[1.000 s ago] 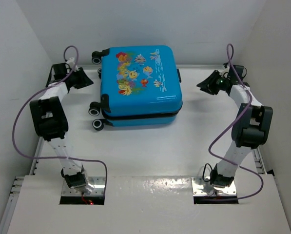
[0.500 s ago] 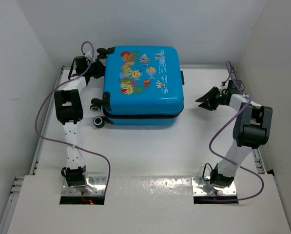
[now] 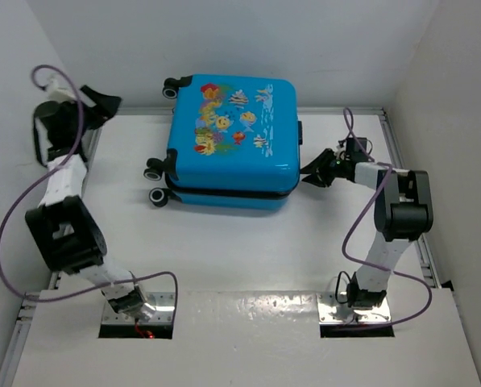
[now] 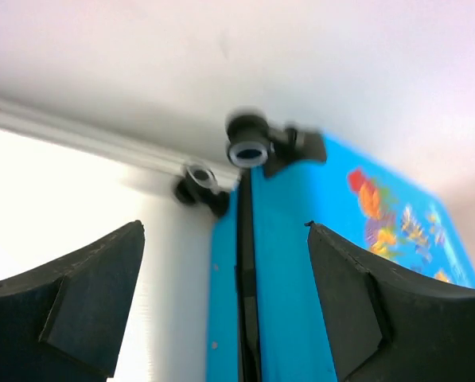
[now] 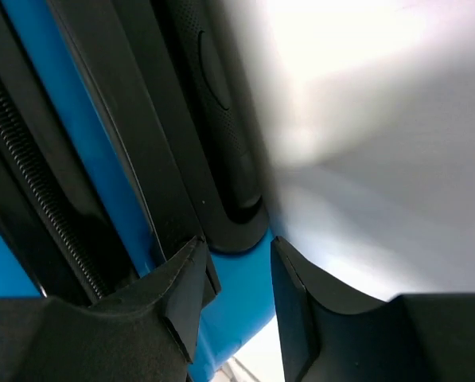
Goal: Pack the luggage
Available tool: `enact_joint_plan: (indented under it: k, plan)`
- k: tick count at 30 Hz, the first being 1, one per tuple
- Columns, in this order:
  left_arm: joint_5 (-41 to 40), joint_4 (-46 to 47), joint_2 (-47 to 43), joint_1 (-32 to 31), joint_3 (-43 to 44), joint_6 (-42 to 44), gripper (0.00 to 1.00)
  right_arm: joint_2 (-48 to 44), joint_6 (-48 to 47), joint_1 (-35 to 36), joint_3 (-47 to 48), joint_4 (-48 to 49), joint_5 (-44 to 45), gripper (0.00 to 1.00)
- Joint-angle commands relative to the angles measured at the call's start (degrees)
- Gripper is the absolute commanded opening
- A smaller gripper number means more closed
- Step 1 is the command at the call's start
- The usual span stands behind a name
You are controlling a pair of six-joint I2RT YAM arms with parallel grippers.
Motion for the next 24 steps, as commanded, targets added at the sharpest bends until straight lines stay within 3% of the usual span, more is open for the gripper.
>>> enact_joint_plan:
  k: [1, 6, 10, 15, 20, 24]
  plan:
    - [3.54, -1.52, -6.63, 4.48, -5.65, 1.94, 0.87, -1.19, 6.38, 9.58, -3.02, 7.03, -5.53, 0.39]
    - [7.05, -5.22, -12.35, 7.83, -12.42, 3.88, 0.87, -10.23, 10.60, 13.72, -14.19, 10.72, -5.79, 0.39]
    - [9.78, -4.87, -16.39, 8.45, -17.34, 3.88, 0.87, -15.60, 9.90, 10.83, -18.77, 13.27, -4.74, 0.39]
    - [9.79, -4.86, -23.24, 6.17, -20.34, 7.29, 0.87, -10.27, 8.41, 2.49, -8.00, 15.64, -3.33, 0.38]
    - [7.50, -8.37, -29.04, 3.53, -22.10, 12.91, 0.87, -2.53, 5.07, 2.38, 6.93, 13.54, 1.50, 0.38]
    - [5.31, -10.57, -30.82, 2.38, -22.62, 13.46, 0.87, 3.62, 5.06, 3.17, 12.60, 13.80, 2.12, 0.38]
